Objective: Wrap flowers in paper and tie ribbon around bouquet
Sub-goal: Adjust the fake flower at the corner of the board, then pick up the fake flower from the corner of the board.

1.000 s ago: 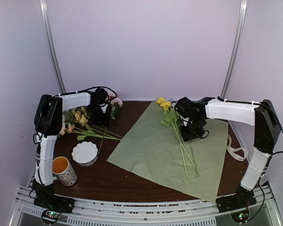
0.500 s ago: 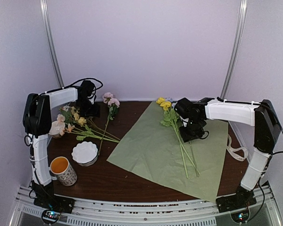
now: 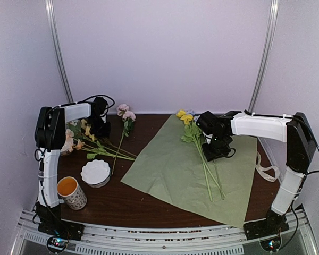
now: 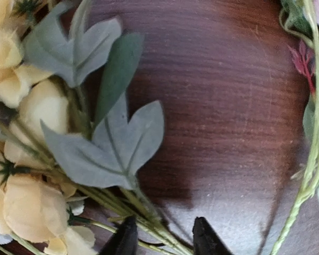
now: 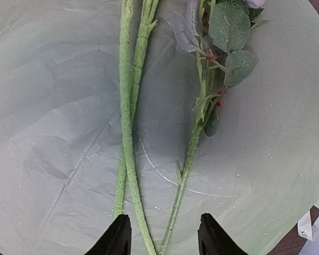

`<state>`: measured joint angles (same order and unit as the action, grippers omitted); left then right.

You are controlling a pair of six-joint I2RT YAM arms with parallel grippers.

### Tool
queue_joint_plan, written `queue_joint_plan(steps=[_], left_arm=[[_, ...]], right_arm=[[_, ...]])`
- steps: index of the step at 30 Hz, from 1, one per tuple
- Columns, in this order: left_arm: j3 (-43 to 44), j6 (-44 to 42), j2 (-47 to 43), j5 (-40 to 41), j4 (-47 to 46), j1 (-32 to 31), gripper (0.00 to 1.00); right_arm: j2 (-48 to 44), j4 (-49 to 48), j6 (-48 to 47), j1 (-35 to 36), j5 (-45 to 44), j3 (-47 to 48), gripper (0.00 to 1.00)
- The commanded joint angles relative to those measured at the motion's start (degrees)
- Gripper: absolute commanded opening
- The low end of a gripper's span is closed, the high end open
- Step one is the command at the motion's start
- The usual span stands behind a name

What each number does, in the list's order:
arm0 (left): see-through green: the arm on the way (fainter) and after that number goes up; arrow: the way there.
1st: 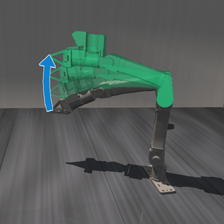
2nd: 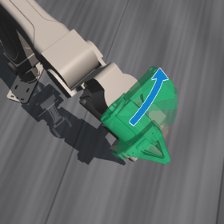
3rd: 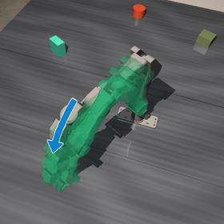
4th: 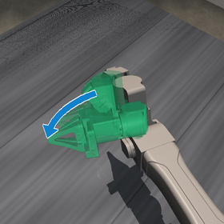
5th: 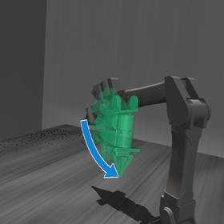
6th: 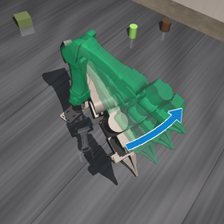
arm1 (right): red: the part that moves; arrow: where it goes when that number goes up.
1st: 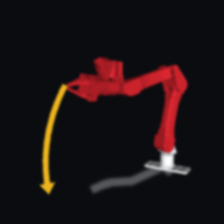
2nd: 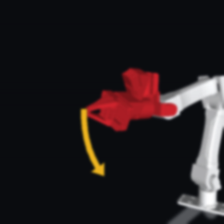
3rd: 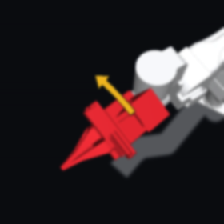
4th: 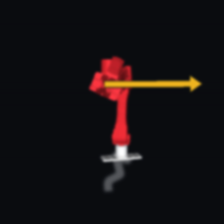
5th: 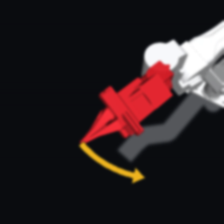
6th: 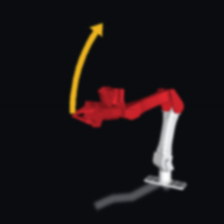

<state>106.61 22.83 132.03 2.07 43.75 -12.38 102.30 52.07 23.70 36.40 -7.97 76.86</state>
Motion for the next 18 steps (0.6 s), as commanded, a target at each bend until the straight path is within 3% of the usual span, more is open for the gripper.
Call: queue_joint_plan(steps=[1,4,5,15,18], left_arm=[[-0.3,1.6,-1.3,-3.4,-1.9,0.9,0.25],[-1.5,2.6,-3.6,-3.1,-3.6,2.0,0.02],[-1.7,2.7,-4.1,-3.2,-3.7,2.3,0.00],[-5.2,4.7,-9.6,-6.4,-6.5,3.7,0.00],[-8.1,6.4,-9.1,-7.1,-8.6,3.7,0.41]], right_arm=[[-0.9,0.7,-0.4,0.4,-1.9,-0.4,0.45],[-1.1,0.8,-0.3,0.5,-1.9,-0.3,0.45],[-1.2,0.9,-0.3,0.5,-1.9,-0.3,0.45],[-2.1,1.8,-0.2,0.7,-2.4,0.6,0.45],[-2.2,1.8,-0.3,0.7,-2.4,0.6,0.45]])
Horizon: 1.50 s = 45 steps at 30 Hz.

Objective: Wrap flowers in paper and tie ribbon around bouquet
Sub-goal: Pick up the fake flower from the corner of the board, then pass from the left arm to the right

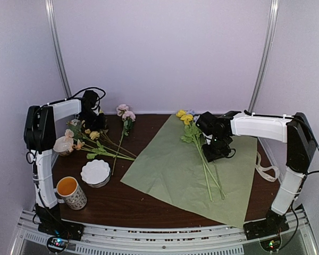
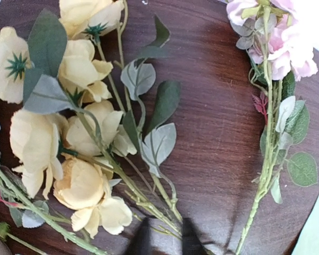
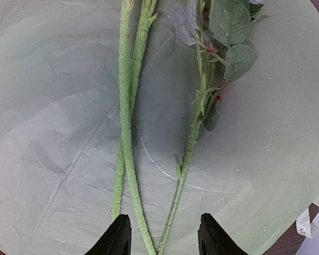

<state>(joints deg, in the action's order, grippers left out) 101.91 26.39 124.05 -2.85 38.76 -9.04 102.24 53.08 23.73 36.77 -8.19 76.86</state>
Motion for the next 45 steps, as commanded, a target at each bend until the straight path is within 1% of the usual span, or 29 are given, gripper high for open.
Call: queue_joint_plan(steps=[1,3,5,10,12,16,18,22,26,31,33,37,40,42,43,45], left_arm=[[-3.8,3.1,-0.1,-3.2,-3.9,0.4,0.49],[-3.6,3.1,1.7,-4.8,-3.5,0.3,0.60],[-3.2,3.2,3.8,-5.4,-3.1,0.2,0.66],[-0.8,2.5,7.3,-5.4,-2.0,-0.1,0.66],[0.3,2.3,8.3,-4.8,-1.5,-0.1,0.57],[-0.3,3.0,7.2,-3.7,-1.9,0.0,0.26],[-2.2,4.0,4.8,-3.4,-4.1,0.1,0.13],[-4.2,5.4,-1.8,-3.2,-8.2,0.5,0.00],[-5.4,5.1,-9.1,-3.0,-12.6,0.5,0.00],[-9.8,3.3,-19.4,-1.3,-20.1,0.5,0.00],[-12.5,2.1,-23.6,-1.4,-24.3,0.5,0.00],[-19.6,-0.5,-32.7,-2.5,-35.8,0.1,0.00],[-23.6,-2.1,-39.8,-8.6,-44.0,-1.7,0.00],[-23.8,-2.6,-43.2,-12.7,-45.6,-4.9,0.00],[-23.7,-3.0,-44.6,-15.1,-46.5,-7.0,0.00],[-24.1,-3.3,-47.4,-19.7,-48.3,-11.6,0.00]], right_arm=[[-2.1,0.8,-0.3,0.3,-2.1,0.5,0.45],[-1.9,0.7,-0.3,0.4,-1.9,0.6,0.45],[-1.8,0.8,-0.4,0.5,-1.9,0.6,0.45],[-1.4,0.9,-0.6,0.6,-1.9,0.6,0.45],[-1.2,0.9,-0.6,0.7,-1.9,0.8,0.45],[-1.0,1.4,-0.9,0.8,-2.1,1.1,0.45],[-1.1,1.7,-0.9,0.8,-2.4,1.1,0.45],[-1.4,2.2,-0.6,1.0,-2.6,1.3,0.45],[-2.5,2.3,-0.7,1.5,-2.2,1.5,0.47],[-5.2,2.0,-1.3,2.2,-1.3,2.3,0.48],[-6.3,1.8,-2.0,2.6,-0.5,2.9,0.49],[-8.8,0.7,-4.5,4.0,2.2,4.8,0.49],[-11.5,-1.7,-6.9,6.2,5.6,6.3,0.49],[-13.9,-5.8,-9.0,8.5,10.9,7.2,0.50],[-15.4,-9.0,-9.9,9.9,14.1,7.3,0.51],[-18.6,-18.6,-10.9,13.2,21.3,7.0,0.53]])
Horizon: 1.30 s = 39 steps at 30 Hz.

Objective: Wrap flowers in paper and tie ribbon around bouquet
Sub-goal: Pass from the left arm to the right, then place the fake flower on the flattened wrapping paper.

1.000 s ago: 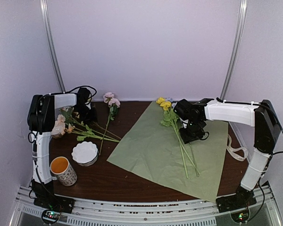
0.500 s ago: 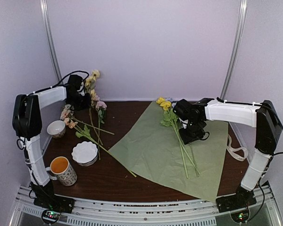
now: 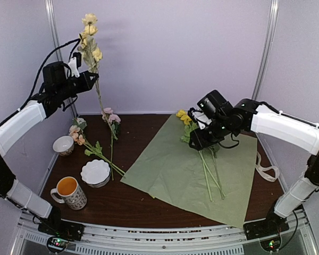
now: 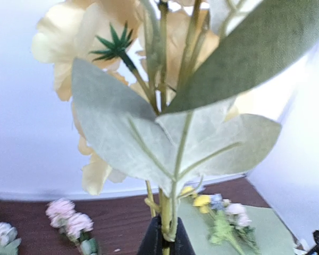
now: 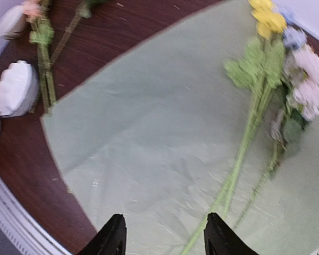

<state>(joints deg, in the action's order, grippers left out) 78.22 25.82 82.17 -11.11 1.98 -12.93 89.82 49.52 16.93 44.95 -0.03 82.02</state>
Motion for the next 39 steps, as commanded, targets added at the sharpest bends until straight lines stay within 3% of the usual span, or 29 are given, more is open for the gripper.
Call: queue_joint_plan(steps=[1,8,12,15,18,22,29,30,33,34,39], left_arm=[[-0.7,-2.5,-6.6,-13.4,-12.8,-10.2,0.00],[3.0,-1.5,-6.8,-18.6,-17.2,-26.9,0.00],[5.2,-2.8,-5.0,-18.0,-16.9,-31.7,0.00],[8.8,-2.8,-2.1,-16.9,-14.0,-34.5,0.00],[10.9,-3.7,0.0,-16.5,-12.4,-36.8,0.00],[11.1,-3.7,0.7,-16.5,-12.0,-37.7,0.00],[10.8,-3.4,1.1,-16.2,-8.6,-37.7,0.00],[11.0,-3.4,1.3,-16.1,-7.3,-37.7,0.09],[14.2,-4.6,2.4,-10.4,1.8,-37.3,0.92],[16.0,-5.5,2.9,-8.5,5.7,-36.7,0.97],[19.3,-5.3,6.5,0.4,24.7,-29.0,0.98]], right_arm=[[-7.5,-19.5,-3.8,6.2,16.3,1.7,0.53],[-10.5,-43.4,3.1,8.4,25.3,2.0,0.57],[-10.6,-50.1,4.5,9.5,28.5,2.3,0.71],[-10.2,-50.6,4.1,10.4,27.4,2.7,0.72],[-10.3,-50.3,3.7,10.6,26.4,2.4,0.59],[-11.9,-49.2,3.5,10.6,22.3,1.5,0.02],[-15.6,-45.9,6.2,7.8,14.5,-2.6,0.00],[-15.9,-44.6,6.5,7.0,14.0,-2.9,0.00],[-15.8,-34.4,7.4,3.4,9.9,-2.4,0.00],[-14.7,-29.0,8.5,0.9,9.4,-1.7,0.00],[-4.3,-0.4,8.1,-9.5,2.3,0.1,0.00]])
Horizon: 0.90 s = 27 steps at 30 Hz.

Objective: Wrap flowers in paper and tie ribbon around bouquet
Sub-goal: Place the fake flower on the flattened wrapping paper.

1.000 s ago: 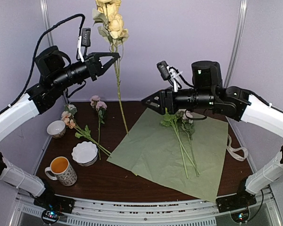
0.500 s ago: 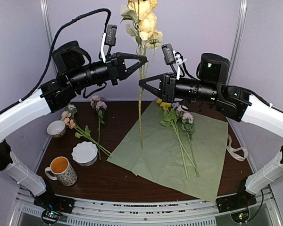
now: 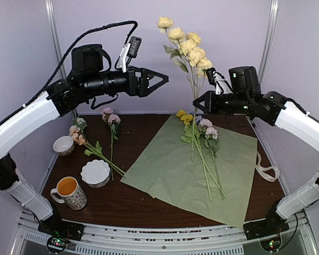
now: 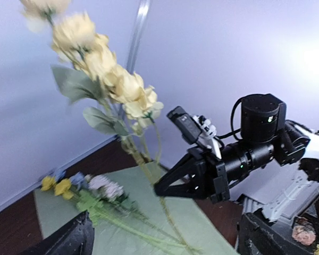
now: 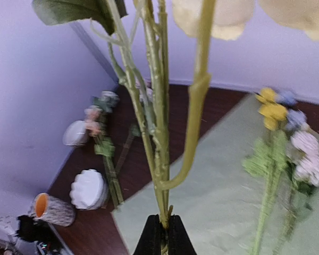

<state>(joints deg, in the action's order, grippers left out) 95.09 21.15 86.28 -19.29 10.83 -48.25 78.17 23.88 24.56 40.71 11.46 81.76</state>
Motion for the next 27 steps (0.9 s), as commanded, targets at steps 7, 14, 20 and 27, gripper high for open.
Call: queue_joint_plan(steps=[7,14,20,27], left_arm=[[-7.2,1.8,8.7,15.2,23.6,20.1,0.97],[-4.9,-0.6,21.5,17.4,28.5,27.7,0.82],[1.9,-1.6,32.0,19.0,30.8,30.5,0.63],[7.5,-2.9,42.0,19.5,34.0,31.5,0.59]], right_arm=[[19.6,27.5,-0.9,-8.0,-15.2,-0.5,0.00],[29.2,31.6,-0.5,-8.4,-21.7,3.8,0.31],[24.3,30.5,0.5,-7.2,-21.9,0.7,0.40],[19.7,27.8,1.2,-6.1,-19.3,-4.0,0.41]])
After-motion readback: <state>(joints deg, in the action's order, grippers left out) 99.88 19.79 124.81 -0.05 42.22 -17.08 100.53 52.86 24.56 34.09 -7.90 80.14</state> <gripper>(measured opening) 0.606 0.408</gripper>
